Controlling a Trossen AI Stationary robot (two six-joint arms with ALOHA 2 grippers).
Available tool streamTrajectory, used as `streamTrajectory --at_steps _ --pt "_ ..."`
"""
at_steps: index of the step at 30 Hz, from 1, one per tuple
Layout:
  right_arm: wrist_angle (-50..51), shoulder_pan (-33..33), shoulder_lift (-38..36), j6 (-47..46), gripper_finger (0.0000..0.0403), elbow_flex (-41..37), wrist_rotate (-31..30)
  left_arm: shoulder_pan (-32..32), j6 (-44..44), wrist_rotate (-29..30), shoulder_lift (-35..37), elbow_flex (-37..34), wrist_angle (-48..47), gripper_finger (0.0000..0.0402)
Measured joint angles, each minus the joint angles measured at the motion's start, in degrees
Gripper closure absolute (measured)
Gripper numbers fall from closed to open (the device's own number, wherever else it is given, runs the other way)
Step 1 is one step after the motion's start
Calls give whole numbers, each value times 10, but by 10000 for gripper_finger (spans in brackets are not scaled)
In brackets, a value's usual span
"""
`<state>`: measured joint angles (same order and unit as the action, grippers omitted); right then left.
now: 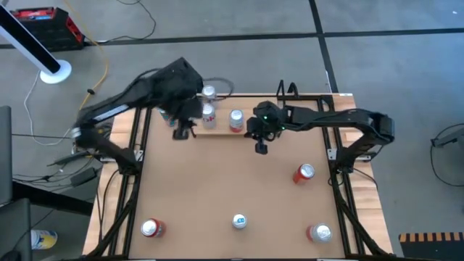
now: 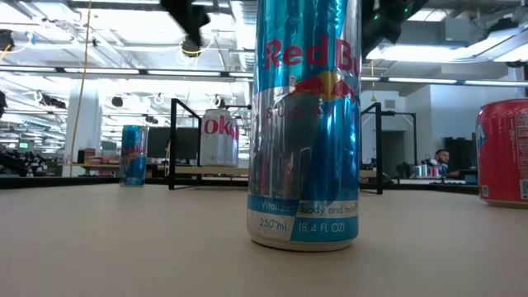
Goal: Place canned beverage on shelf
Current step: Put the top pink-white soda can on the shelf
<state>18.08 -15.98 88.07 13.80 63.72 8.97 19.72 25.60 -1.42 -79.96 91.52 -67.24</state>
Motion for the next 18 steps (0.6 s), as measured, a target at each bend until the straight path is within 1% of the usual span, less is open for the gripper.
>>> streamTrajectory --at_steps 3,6,10,12,14,16,18 --pt "-9 -10 17 -2 380 0 0 -17 7 7 114 -169 120 352" --pt "-19 -19 31 -2 380 0 0 -35 0 -6 225 -309 262 390" --pt "-29 -26 54 -2 379 0 0 -61 -9 -43 352 -471 448 396" --pt "-47 -29 61 -2 379 0 0 -70 -15 -47 403 -535 514 396" --pt "-65 -30 69 -3 379 0 0 -74 -27 -34 447 -583 558 398" --pt "-90 -33 79 -10 379 1 0 -74 -40 -16 482 -616 579 400" --pt "-101 -36 85 -26 379 0 -2 -74 -57 -2 509 -633 583 401"
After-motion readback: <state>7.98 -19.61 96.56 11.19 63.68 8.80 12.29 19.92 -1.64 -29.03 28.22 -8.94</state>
